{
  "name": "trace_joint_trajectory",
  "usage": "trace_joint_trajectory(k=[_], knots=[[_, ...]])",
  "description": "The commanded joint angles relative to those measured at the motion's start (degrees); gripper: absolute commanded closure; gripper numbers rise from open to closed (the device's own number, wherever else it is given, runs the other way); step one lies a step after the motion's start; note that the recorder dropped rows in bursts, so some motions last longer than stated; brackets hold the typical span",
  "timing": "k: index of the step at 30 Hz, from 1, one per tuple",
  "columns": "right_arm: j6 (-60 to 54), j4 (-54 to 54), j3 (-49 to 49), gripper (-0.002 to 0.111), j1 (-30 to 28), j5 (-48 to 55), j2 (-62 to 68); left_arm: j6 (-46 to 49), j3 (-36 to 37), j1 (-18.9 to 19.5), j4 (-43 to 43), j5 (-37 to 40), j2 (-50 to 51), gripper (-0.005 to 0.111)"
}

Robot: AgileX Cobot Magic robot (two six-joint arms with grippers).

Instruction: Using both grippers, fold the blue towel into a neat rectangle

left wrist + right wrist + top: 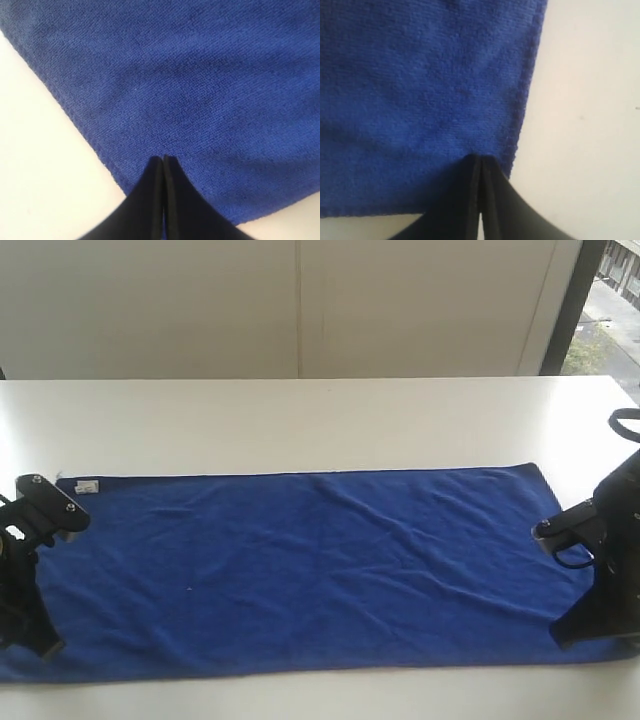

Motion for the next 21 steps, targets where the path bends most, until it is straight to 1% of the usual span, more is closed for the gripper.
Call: trace_joint_trajectory(k=[1,3,5,6,8,9,11,12,14,19,21], knots=[[1.06,-0.32,0.81,0.108,-0.20,1.18,-0.82,0.13,0.01,0.20,-0.55,0.65,-0.31,0.107],[3.36,-1.68,0.13,0.108,-0.06,-0.84,-4.62,0.13,0.01,0.20,-0.55,0.65,-0.31,0.107],[3.36,-1.68,-1.94,0.108,-0.06,-3.16,-10.35,0.13,-0.09,0.20,-0.66,0.53,-0.32,0.107],[3.36,-1.68,-3.14,0.108,-0.06,-6.20,-12.48,0.13,-0.09,0.20,-1.11,0.42,-0.32,0.107],[3.36,-1.68,-6.72,0.108,-0.06,-10.67,-13.37,0.13,-0.09,0.20,-1.74,0.32,-0.32,0.107],[3.36,-1.68,-8.26,0.108,-0.06,-11.09,-12.42,0.13,-0.09,0.20,-1.74,0.18,-0.32,0.107],[2.88,-1.17,-14.53,0.108,-1.06,-10.32,-7.43,0.13,-0.09,0.20,-1.74,0.18,-0.32,0.107],[0.51,0.25,-19.48,0.108,-1.97,-8.78,-3.53,0.13,-0.09,0.20,-2.12,0.19,-0.32,0.107],[-5.09,4.80,-25.42,0.108,-3.39,-7.55,2.12,0.13,-0.19,0.20,-2.13,0.19,-0.32,0.107],[-23.80,25.84,-40.66,0.108,-7.65,-3.90,15.32,0.13,-0.94,0.20,-3.07,0.51,-0.32,0.107],[-25.38,27.66,-46.36,0.108,-8.82,-1.67,21.31,0.13,-1.36,0.20,-3.75,0.78,-0.32,0.107]])
